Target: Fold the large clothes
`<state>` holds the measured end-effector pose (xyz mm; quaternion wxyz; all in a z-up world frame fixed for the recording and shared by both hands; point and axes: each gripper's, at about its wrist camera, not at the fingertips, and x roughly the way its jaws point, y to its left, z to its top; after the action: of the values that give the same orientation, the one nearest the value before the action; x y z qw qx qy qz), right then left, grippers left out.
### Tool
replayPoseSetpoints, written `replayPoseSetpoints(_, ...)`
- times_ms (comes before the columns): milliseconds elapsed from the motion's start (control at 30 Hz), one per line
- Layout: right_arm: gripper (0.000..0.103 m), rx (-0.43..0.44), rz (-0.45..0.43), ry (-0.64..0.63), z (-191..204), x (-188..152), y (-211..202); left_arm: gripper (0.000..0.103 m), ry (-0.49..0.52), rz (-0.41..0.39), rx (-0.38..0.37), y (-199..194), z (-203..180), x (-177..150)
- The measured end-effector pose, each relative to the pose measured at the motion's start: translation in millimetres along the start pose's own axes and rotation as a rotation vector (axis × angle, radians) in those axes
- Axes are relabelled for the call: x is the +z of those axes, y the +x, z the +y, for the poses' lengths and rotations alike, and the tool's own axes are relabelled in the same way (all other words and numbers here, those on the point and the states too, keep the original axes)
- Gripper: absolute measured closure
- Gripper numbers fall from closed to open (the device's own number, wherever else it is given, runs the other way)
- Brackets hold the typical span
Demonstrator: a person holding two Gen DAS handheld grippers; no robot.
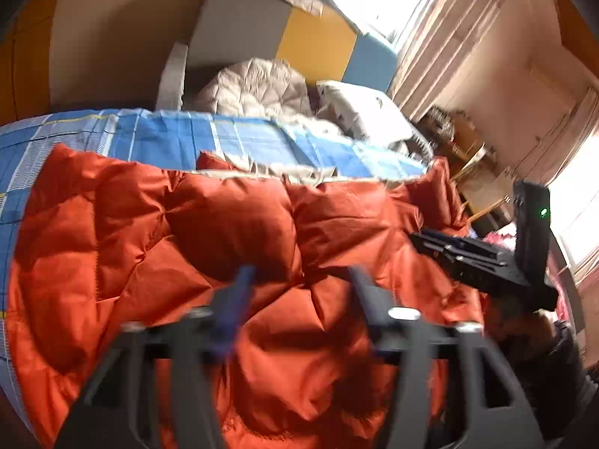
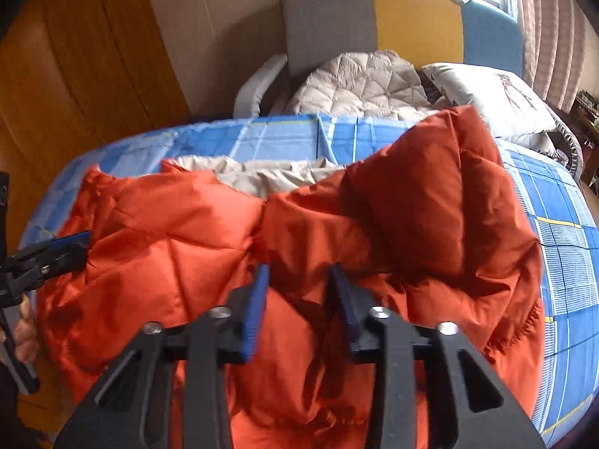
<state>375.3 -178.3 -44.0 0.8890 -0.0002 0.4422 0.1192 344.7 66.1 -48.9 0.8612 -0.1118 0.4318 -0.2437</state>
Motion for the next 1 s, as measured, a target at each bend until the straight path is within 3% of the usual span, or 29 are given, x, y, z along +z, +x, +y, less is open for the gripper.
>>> replayPoseSetpoints(33, 0.083, -0.003, 0.006, -0.004, 0, 0, 3, 0.095, 0.002, 0.009, 0.0, 4, 0, 0)
replayPoseSetpoints(67, 0.089, -0.002, 0.01, -0.004, -1, -1, 4, 0.103, 0.007, 0.008, 0.006, 7, -1, -1)
replayPoseSetpoints(100, 0.096, 0.006, 0.011, 0.001, -3, -2, 5, 0.103, 0.013, -0.004, 0.015, 8, -1, -4)
replayPoseSetpoints(200, 0.101, 0.009, -0.005, -0.006, -3, -2, 2, 0.103, 0.021, -0.038, 0.011, 4, -2, -10)
replayPoseSetpoints(400, 0.102, -0.01, -0.082, -0.036, 5, 4, -17, 0.103, 0.02, -0.151, 0.022, -18, 3, -3)
replayPoseSetpoints(600, 0.102, -0.024, -0.12, -0.029, 7, 14, -23, 0.103, -0.017, -0.18, 0.018, -30, 15, 19)
replayPoseSetpoints(633, 0.102, -0.026, -0.123, -0.031, 7, 14, -24, 0.095, -0.018, -0.179, 0.014, -32, 15, 20)
replayPoseSetpoints(667, 0.102, -0.027, -0.123, -0.03, 6, 14, -25, 0.061, -0.018, -0.172, 0.009, -33, 15, 20)
replayPoseSetpoints(700, 0.102, -0.027, -0.123, -0.028, 5, 13, -24, 0.041, -0.024, -0.166, 0.019, -34, 15, 20)
replayPoseSetpoints(733, 0.102, -0.026, -0.121, -0.028, 7, 12, -24, 0.031, -0.03, -0.162, 0.019, -35, 16, 18)
replayPoseSetpoints(933, 0.102, -0.017, -0.11, -0.012, 6, 12, -20, 0.032, 0.02, -0.03, 0.097, -11, 13, 2)
replayPoseSetpoints(1000, 0.102, -0.017, -0.109, -0.009, 6, 12, -19, 0.04, 0.036, -0.011, 0.133, -1, 14, -4)
